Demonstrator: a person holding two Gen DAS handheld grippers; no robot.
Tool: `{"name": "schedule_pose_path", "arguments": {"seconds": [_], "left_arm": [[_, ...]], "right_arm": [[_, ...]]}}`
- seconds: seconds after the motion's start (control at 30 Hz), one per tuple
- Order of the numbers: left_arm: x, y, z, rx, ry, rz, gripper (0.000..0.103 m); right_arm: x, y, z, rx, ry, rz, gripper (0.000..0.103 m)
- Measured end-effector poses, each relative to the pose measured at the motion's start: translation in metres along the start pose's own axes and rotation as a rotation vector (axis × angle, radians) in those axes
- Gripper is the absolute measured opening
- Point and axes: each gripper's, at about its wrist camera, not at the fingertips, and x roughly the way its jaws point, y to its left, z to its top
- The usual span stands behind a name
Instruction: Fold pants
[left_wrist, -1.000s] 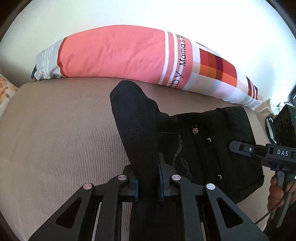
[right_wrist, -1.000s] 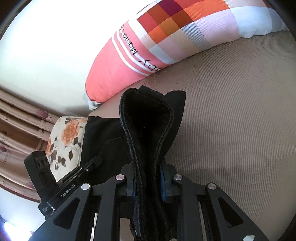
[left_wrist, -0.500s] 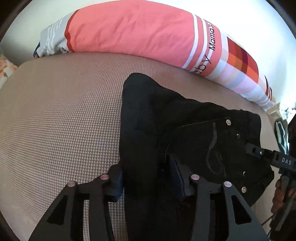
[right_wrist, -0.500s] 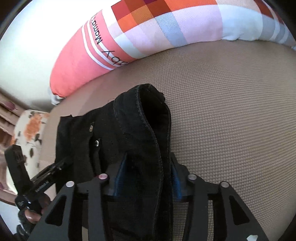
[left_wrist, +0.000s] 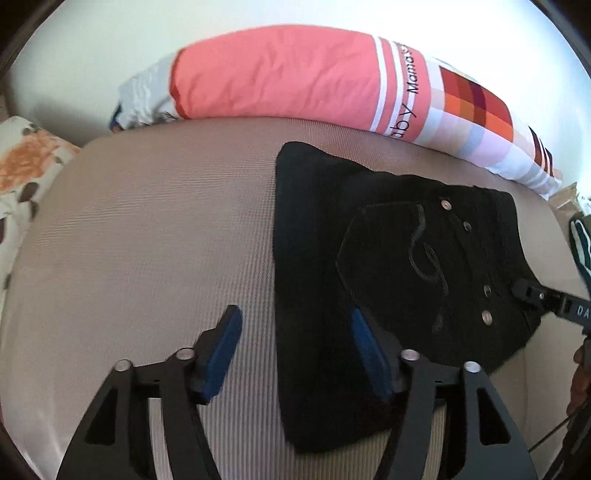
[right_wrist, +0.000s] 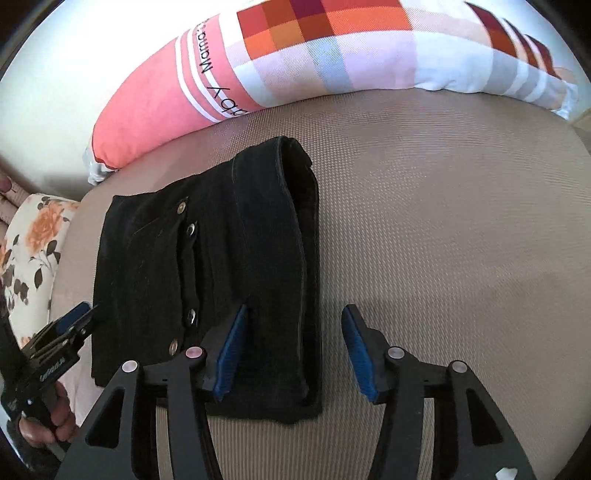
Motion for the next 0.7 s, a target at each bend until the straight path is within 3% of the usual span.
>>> {"name": "schedule_pose_path", "arguments": {"seconds": [0.4, 0.57, 0.7], "left_arm": [[-0.080, -0.014, -0.063, 0.003, -0.086, 0.094, 0.068], [-0.108, -0.018, -0.082, -0.010, -0.129, 0.122, 0.068], [-0.125, -0.020, -0.097, -0.022, -0.156, 0.143, 0.068]], "right_arm": [[-0.062, 0.031, -0.065, -0.089, -0.125, -0.071, 0.054], [-0.093, 0.051, -0.095, -0.130, -0.224, -0.099, 0.066], [-0.106, 0.070, -0.113, -0.171, -0.272, -0.116, 0.067]]}}
